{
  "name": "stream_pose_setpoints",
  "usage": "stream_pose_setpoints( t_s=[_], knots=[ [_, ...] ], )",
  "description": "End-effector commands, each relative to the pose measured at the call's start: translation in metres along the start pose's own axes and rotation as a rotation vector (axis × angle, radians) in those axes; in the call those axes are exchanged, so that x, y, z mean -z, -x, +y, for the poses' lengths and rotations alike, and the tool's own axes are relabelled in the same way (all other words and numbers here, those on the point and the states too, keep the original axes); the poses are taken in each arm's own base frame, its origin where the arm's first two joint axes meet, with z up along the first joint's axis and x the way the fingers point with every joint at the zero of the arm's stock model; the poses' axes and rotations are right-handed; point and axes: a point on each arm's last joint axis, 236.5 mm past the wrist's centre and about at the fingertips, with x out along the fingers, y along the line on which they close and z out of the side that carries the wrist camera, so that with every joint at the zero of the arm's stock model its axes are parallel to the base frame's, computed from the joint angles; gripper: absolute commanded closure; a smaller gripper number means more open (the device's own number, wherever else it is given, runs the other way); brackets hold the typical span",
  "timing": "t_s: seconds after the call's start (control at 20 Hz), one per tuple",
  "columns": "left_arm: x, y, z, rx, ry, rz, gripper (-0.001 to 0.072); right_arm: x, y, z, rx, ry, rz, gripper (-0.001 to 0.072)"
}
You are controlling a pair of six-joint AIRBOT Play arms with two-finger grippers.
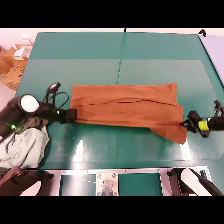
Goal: Fold the shirts.
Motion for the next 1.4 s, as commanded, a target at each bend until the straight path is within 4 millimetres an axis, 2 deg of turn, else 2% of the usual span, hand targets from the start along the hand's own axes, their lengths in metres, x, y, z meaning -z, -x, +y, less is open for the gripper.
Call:
stream_pose_setpoints(
  t_s=[0.0, 0.15, 0.25, 0.35, 0.5, 0.55, 0.6, 0.65, 0.7, 0.75, 0.85, 0.95, 1.05, 1.1, 1.2, 1.35],
  knots=[
    [-0.04, 0.011, -0.01, -0.018, -0.041, -0.029, 0.0685, -0.039, 0.021, 0.061, -0.093, 0.112, -0.097, 0.0691],
    [-0.091, 0.006, -0.009, -0.069, -0.08, -0.063, 0.0684, -0.081, 0.016, 0.103, -0.156, 0.145, -0.115, 0.0691],
    [-0.126, -0.003, -0.011, -0.088, -0.1, -0.082, 0.0684, -0.112, 0.002, 0.122, -0.175, 0.154, -0.109, 0.0691],
    [-0.156, -0.021, -0.01, -0.098, -0.106, -0.085, 0.0684, -0.14, -0.022, 0.137, -0.182, 0.162, -0.095, 0.069],
    [-0.189, -0.06, -0.004, -0.101, -0.138, -0.093, 0.0682, -0.176, -0.067, 0.152, -0.191, 0.161, -0.075, 0.0686],
    [-0.201, -0.071, -0.002, -0.097, -0.134, -0.124, 0.0664, -0.186, -0.082, 0.155, -0.195, 0.155, -0.074, 0.0635],
    [-0.215, -0.075, -0.002, -0.094, -0.131, -0.17, 0.0356, -0.197, -0.095, 0.157, -0.199, 0.149, -0.075, 0.0553],
    [-0.228, -0.076, -0.001, -0.094, -0.132, -0.219, -0.0002, -0.208, -0.102, 0.157, -0.199, 0.15, -0.079, 0.0485],
    [-0.241, -0.069, 0.001, -0.092, -0.119, -0.273, -0.0001, -0.218, -0.101, 0.156, -0.203, 0.174, -0.088, 0.0456],
    [-0.249, -0.06, 0.003, -0.09, -0.101, -0.291, 0.0002, -0.227, -0.093, 0.154, -0.205, 0.203, -0.1, 0.0374],
    [-0.252, -0.038, 0.014, -0.102, -0.086, -0.257, 0.0002, -0.241, -0.07, 0.139, -0.189, 0.267, -0.114, 0.0185],
    [-0.257, -0.018, 0.02, -0.106, -0.074, -0.246, 0.0003, -0.242, -0.055, 0.111, -0.163, 0.286, -0.08, 0.0165],
    [-0.265, -0.002, 0.023, -0.107, -0.068, -0.26, 0.0003, -0.237, -0.051, 0.084, -0.16, 0.274, -0.021, 0.0119],
    [-0.267, 0.003, 0.022, -0.105, -0.069, -0.264, 0.0003, -0.233, -0.052, 0.074, -0.161, 0.273, 0.009, 0.0118],
    [-0.265, 0.003, 0.021, -0.105, -0.069, -0.253, 0.0003, -0.224, -0.058, 0.057, -0.169, 0.274, 0.073, 0.0098],
    [-0.259, 0.001, 0.018, -0.093, -0.064, -0.229, 0.0003, -0.205, -0.08, 0.051, -0.199, 0.308, 0.18, 0.0098]
  ],
)
